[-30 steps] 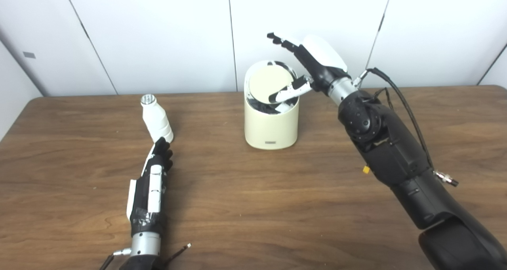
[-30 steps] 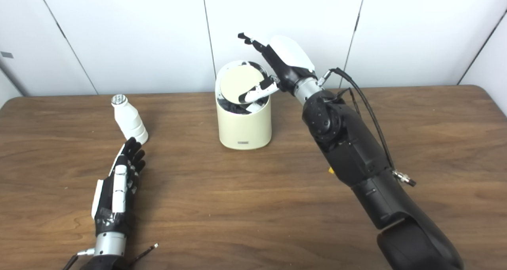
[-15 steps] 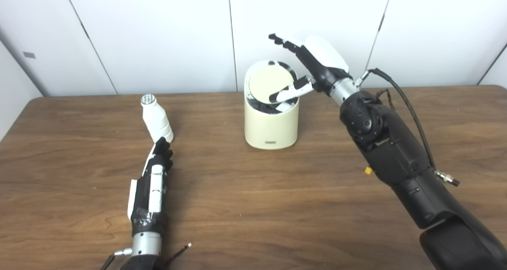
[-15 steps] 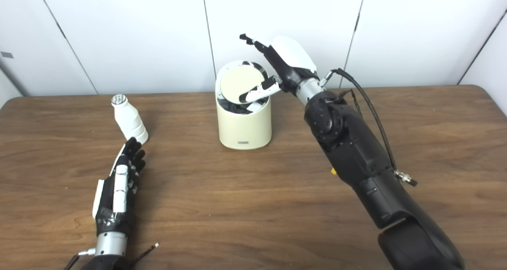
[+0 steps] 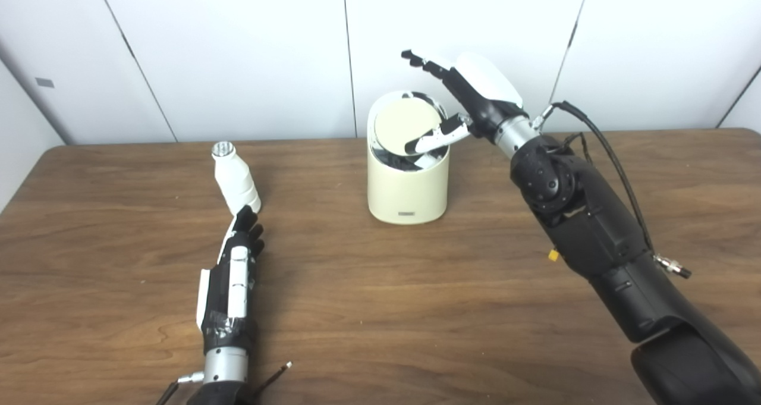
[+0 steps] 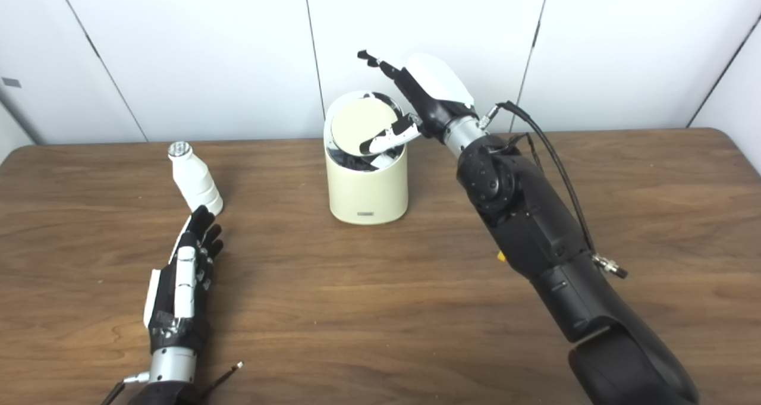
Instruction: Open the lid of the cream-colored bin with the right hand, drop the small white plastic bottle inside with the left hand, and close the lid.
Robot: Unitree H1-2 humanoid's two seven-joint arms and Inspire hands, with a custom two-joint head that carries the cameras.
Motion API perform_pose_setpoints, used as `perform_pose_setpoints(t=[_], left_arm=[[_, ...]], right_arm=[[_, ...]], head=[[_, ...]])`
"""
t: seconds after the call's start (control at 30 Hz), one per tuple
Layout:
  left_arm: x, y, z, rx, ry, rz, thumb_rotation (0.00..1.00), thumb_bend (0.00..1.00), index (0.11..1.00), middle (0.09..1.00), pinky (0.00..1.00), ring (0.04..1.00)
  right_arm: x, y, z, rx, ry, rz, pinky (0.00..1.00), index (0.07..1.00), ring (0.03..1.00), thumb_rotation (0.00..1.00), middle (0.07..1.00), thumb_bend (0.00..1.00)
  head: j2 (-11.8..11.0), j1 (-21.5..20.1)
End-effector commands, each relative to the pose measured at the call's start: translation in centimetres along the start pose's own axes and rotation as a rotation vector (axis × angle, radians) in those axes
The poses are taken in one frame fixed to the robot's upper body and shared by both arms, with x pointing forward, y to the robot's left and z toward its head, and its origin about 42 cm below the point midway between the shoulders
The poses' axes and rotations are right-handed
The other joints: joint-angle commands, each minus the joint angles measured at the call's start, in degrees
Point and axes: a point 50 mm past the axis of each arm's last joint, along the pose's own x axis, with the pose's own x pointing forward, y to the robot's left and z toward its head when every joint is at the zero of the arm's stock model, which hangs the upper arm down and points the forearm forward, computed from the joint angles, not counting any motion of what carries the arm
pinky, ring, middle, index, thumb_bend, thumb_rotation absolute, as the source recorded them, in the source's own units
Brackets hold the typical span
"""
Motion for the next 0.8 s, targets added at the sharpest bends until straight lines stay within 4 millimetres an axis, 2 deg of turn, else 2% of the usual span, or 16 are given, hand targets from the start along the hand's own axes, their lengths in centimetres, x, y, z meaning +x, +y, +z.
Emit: perform_pose_setpoints(t=[0.0, 0.07, 0.27, 0.33, 0.47, 0.63, 0.77], left_arm=[[-0.6, -1.3, -1.1, -0.035, 0.036, -0.014, 0.88, 0.48, 0.956, 0.953, 0.96, 0.953], [-0.7, -1.2, -1.1, -0.034, 0.036, -0.014, 0.88, 0.48, 0.955, 0.951, 0.96, 0.955], [-0.7, -1.3, -1.0, -0.040, 0.041, -0.010, 0.87, 0.48, 0.952, 0.950, 0.96, 0.951], [-0.7, -1.2, -1.0, -0.037, 0.042, -0.010, 0.87, 0.48, 0.953, 0.950, 0.96, 0.951], [-0.7, -1.1, -1.0, -0.031, 0.040, -0.014, 0.87, 0.47, 0.955, 0.952, 0.96, 0.948], [-0.7, -1.0, -1.0, -0.034, 0.040, -0.013, 0.87, 0.46, 0.953, 0.952, 0.96, 0.948], [-0.8, -1.0, -0.9, -0.038, 0.038, -0.010, 0.86, 0.46, 0.949, 0.948, 0.96, 0.941]], right_arm=[[0.2, -1.1, -0.8, -0.069, 0.045, -0.002, 0.87, 0.905, 0.875, 0.11, 0.886, 0.88], [0.1, -1.0, -0.8, -0.051, 0.046, -0.008, 0.86, 0.901, 0.872, 0.12, 0.884, 0.88], [-0.1, -1.6, -0.2, 0.110, 0.062, -0.061, 0.75, 0.890, 0.846, 0.30, 0.875, 0.75], [-0.1, -2.1, 0.1, 0.148, 0.069, -0.079, 0.74, 0.894, 0.846, 0.38, 0.876, 0.75], [-0.2, -3.2, 0.8, 0.212, 0.072, -0.121, 0.74, 0.892, 0.850, 0.46, 0.878, 0.72], [-0.4, -4.3, 1.0, 0.295, 0.060, -0.162, 0.75, 0.881, 0.844, 0.52, 0.869, 0.69], [-1.1, -5.2, 0.2, 0.376, 0.066, -0.192, 0.74, 0.876, 0.839, 0.52, 0.868, 0.64]], head=[[0.0, -0.1], [0.1, 0.0], [0.0, 0.1], [0.0, 0.0], [0.0, 0.0], [0.0, 0.1], [0.1, 0.1]])
